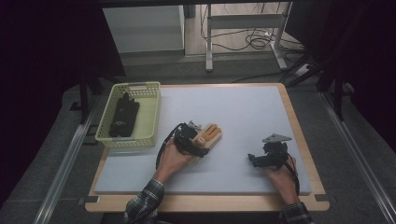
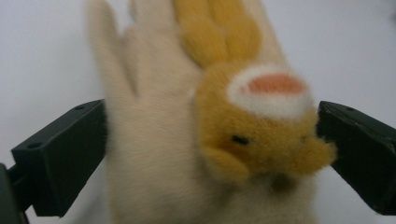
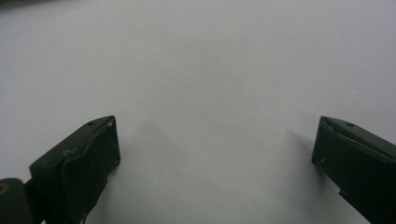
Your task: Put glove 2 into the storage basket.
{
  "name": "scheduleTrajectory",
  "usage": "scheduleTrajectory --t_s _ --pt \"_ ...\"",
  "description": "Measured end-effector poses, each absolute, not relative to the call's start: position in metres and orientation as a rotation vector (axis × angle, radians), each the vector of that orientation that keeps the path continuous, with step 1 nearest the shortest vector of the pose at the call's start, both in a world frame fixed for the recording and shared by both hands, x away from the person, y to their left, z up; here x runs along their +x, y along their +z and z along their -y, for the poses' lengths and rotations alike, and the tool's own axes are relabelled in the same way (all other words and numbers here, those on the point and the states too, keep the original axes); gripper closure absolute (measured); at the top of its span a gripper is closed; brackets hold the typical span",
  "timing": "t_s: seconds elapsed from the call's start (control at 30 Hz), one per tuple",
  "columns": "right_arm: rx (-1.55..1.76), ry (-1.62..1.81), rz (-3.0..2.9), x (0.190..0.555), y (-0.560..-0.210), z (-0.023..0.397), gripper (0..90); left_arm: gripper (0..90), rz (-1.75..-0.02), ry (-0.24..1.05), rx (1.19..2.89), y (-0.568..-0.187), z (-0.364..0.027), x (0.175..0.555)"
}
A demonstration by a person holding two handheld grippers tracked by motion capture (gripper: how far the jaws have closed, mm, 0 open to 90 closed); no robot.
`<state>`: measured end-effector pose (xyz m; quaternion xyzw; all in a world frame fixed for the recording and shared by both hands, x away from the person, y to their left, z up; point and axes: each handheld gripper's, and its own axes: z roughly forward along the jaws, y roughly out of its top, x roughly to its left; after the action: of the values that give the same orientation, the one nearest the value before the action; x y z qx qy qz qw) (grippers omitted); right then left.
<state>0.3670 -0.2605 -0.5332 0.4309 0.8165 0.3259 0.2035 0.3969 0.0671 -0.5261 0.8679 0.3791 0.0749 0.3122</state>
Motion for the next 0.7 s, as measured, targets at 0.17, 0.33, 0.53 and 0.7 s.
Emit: scheduleTrajectory --t_s 0.17,0.33,0.53,0.7 --pt "1.202 0.908 -2.279 0.367 -0.533 0.261 0.7 0.2 -1.036 0.217 2.309 -0.531 -0.065 0.398" --pt "1.201 0.908 -2.28 0.367 -0.533 0.26 0.7 10.5 -1.011 0.261 2.359 -0.527 -0.059 0.392" --pt "1.2 0.907 -2.279 0.367 -0.533 0.26 0.9 40.9 -1.018 0.255 2.363 -0.521 -0.058 0.388" --pt "1.197 0.907 -2.279 0.367 -0.533 0.26 1.0 56.8 -1.018 0.253 2.359 -0.519 -0.057 0.386"
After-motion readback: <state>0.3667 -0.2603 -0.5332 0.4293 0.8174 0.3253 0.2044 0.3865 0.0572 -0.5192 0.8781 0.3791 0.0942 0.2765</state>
